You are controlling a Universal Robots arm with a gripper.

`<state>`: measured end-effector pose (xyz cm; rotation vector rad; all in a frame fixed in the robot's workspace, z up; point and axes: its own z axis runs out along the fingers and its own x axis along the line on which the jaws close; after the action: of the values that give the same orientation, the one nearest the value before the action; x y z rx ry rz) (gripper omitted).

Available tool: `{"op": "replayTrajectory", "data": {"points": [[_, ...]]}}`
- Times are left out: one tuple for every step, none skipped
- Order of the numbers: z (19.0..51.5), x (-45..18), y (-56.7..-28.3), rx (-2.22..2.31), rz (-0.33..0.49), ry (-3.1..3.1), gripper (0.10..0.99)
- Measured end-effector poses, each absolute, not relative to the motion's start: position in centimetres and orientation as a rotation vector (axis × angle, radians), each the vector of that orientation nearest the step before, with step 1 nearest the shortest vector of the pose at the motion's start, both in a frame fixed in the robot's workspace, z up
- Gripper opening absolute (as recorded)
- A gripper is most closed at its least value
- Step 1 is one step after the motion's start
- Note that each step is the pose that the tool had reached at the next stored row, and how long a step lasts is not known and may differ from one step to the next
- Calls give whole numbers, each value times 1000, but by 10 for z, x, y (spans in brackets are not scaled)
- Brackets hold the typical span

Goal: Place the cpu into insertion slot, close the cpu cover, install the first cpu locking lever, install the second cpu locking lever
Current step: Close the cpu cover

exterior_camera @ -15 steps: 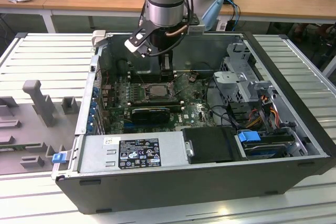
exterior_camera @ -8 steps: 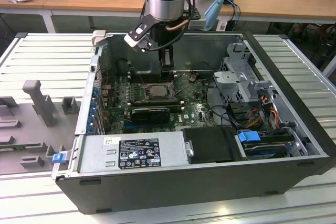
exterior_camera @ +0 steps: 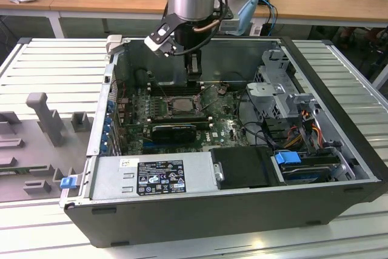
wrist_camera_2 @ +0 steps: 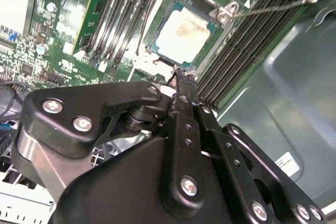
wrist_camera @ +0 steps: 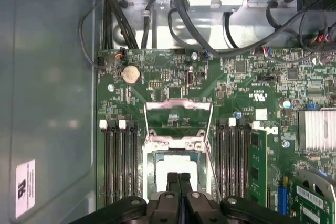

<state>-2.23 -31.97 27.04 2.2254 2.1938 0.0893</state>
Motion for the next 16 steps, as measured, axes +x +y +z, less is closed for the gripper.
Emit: {"op": "replayTrajectory", "data": {"points": [[270, -20, -320, 2226, 89, 2194, 106], [270, -17, -320, 2226, 89, 2194, 106], [270, -14, -320, 2226, 88, 2194, 106], [270, -10, -320, 2226, 88, 2194, 106], [270, -7, -320, 2226, 87, 2195, 106], [270, -4, -320, 2226, 87, 2195, 106], [270, -2, -320, 2227, 87, 2195, 106], [270, 3, -320, 2227, 86, 2195, 106], [270, 9, -320, 2227, 86, 2195, 106], [269, 14, -320, 2227, 86, 2196, 106], [268, 20, -320, 2228, 85, 2196, 106], [268, 25, -320, 2228, 85, 2196, 106], [267, 33, -320, 2227, 84, 2197, 106], [266, 38, -320, 2226, 85, 2198, 106], [265, 40, -320, 2225, 85, 2199, 106], [264, 43, -320, 2225, 85, 2199, 106]]}}
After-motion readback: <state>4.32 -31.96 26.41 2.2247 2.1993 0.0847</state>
